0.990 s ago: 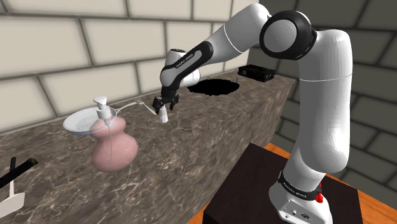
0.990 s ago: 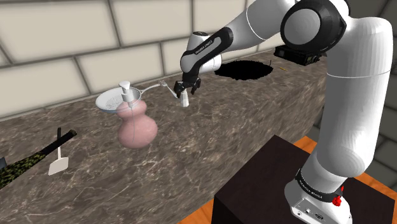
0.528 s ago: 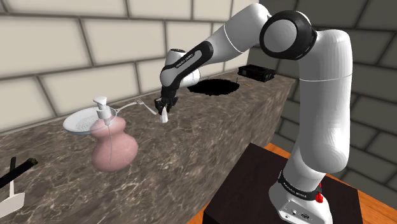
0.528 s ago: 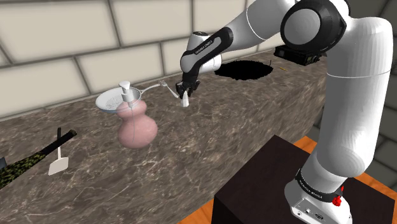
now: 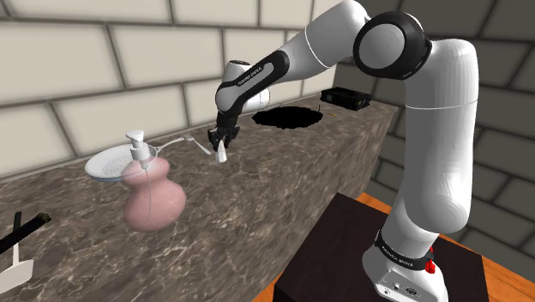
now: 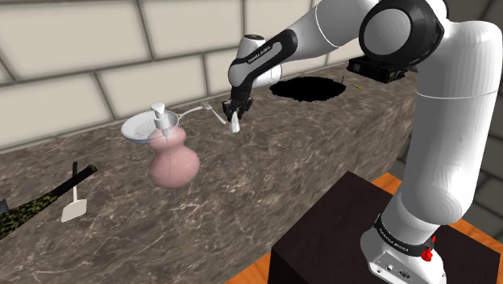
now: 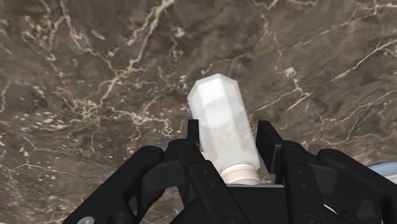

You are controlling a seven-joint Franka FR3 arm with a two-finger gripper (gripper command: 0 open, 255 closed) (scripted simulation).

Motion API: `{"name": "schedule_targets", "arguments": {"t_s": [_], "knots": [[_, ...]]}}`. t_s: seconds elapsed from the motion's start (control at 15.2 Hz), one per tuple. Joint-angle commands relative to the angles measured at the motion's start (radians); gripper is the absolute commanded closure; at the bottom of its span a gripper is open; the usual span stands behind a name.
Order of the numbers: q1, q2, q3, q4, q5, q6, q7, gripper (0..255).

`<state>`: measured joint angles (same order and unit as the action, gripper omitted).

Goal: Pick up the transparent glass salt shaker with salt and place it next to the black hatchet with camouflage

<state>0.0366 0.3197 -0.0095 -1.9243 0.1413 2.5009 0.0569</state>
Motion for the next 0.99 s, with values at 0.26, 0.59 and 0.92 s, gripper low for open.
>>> {"name": "schedule_targets", "arguments": {"t_s": [0.26,0.59,0.92], "knots": [[0.003,-0.042,-0.004,0.023,-0.01,-0.065,0.013,255],[0.004,-0.072,-0.006,0.052,-0.017,-0.123,0.021,255],[0.004,-0.097,-0.008,0.087,-0.024,-0.183,0.03,255]]}}
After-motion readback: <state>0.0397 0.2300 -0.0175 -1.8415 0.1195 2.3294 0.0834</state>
